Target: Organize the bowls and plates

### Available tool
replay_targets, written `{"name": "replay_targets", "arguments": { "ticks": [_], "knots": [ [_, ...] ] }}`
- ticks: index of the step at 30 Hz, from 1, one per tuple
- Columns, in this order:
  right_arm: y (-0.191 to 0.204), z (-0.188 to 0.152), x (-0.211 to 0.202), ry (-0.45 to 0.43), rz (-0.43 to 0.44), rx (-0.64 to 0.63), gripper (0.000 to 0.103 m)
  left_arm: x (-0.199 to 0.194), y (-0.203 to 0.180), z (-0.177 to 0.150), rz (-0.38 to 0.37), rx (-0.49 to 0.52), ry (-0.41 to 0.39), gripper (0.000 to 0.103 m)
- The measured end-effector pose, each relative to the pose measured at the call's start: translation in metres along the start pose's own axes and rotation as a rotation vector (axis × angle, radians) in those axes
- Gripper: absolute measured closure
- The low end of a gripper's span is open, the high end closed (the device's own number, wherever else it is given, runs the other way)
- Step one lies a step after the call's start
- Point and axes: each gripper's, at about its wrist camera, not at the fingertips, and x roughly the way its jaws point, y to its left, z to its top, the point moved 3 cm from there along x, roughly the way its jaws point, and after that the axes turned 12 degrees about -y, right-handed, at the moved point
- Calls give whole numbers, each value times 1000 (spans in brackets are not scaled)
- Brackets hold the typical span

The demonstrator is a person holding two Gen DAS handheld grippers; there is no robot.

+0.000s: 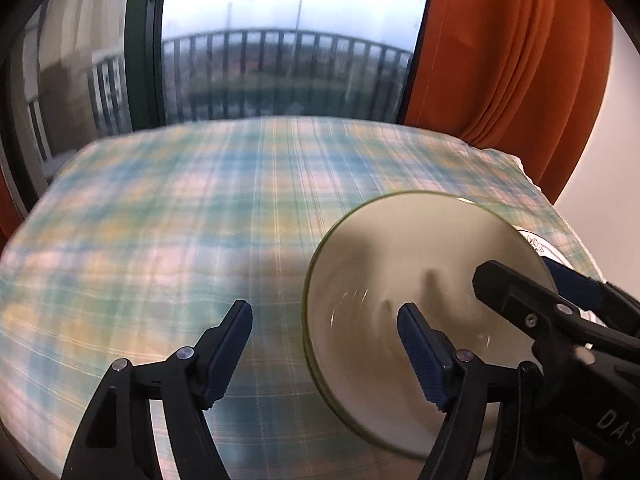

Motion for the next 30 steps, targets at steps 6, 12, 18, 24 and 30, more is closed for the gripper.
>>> {"name": "replay_targets", "arguments": {
  "ticks": [6, 12, 18, 24, 30],
  "knots": [
    [-11, -2, 15, 61, 6, 60, 31, 10, -8, -2, -67, -16, 61, 30],
    [-16, -4, 24, 112, 22, 119, 31, 14, -12, -4, -113, -47, 119, 41],
    [-13, -11, 34, 149, 38, 151, 31, 15, -16, -5, -110, -38, 132, 44],
    [-17, -16, 48, 205, 58, 238, 31, 14, -17, -6, -96, -37, 130, 44],
    [-5, -16, 52, 234, 82, 247, 42, 14, -17, -4, -65, -2, 124, 44]
  ]
}}
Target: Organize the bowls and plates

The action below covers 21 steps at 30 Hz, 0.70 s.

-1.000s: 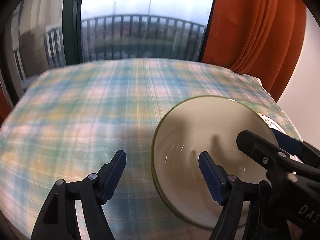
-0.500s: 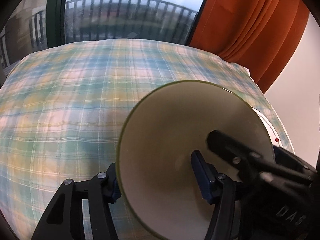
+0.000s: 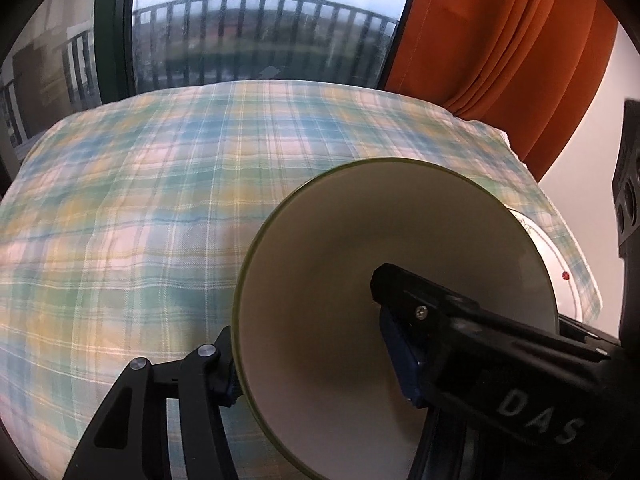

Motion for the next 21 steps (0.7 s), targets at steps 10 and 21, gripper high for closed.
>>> {"name": "replay_targets", "arguments": {
  "ticks": [10, 21],
  "knots": [
    [3, 0, 1, -12, -45, -14, 45, 0, 0, 0, 12, -9, -6, 46],
    [8, -2, -34, -75, -50, -34, 45, -36, -12, 1, -4, -6, -73, 47]
  ]
}}
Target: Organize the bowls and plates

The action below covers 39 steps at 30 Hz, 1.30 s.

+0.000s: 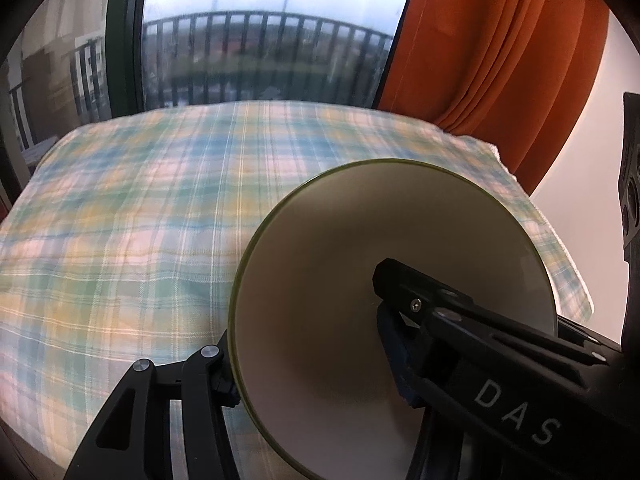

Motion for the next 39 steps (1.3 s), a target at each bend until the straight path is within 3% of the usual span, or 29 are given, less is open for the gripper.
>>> {"name": "replay_targets", "arguments": {
  "ticks": [11, 19, 28, 39],
  "knots": [
    [-11, 20, -50, -101, 26, -3, 45, -30, -38, 18, -8, 28, -100, 48],
    [-31, 38, -72, -146, 30, -13, 45, -30, -65, 29, -13, 33, -132, 48],
    [-59, 50, -77, -155, 22, 1, 45, -16, -92, 32, -28, 47, -122, 48],
    [-108, 52, -83, -164, -45, 68, 45, 11, -134, 27, -101, 104, -74, 48]
  ]
}}
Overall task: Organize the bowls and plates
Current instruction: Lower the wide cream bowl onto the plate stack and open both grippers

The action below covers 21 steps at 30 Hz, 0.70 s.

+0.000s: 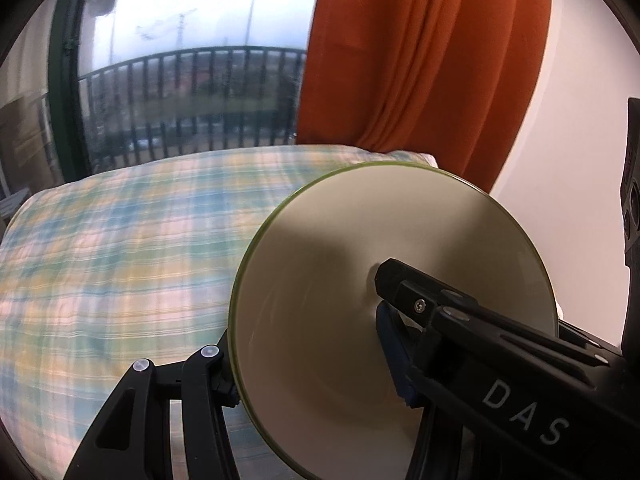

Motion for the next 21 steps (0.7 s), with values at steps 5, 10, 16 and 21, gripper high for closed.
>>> {"name": "replay_targets", "arguments": {
  "ticks": [5, 10, 16, 21],
  "knots": [
    [-22, 0, 3, 11, -38, 29, 44, 14, -16, -5, -32, 13, 33, 48],
    [-41, -2, 4, 23, -75, 49, 45, 25, -28, -10, -60, 21, 61, 48],
    [-57, -8, 8, 44, -115, 72, 45, 38, -38, -19, -89, 24, 106, 48],
    [-64, -11, 14, 59, -128, 80, 45, 46, -38, -18, -92, 17, 120, 48]
  ]
}}
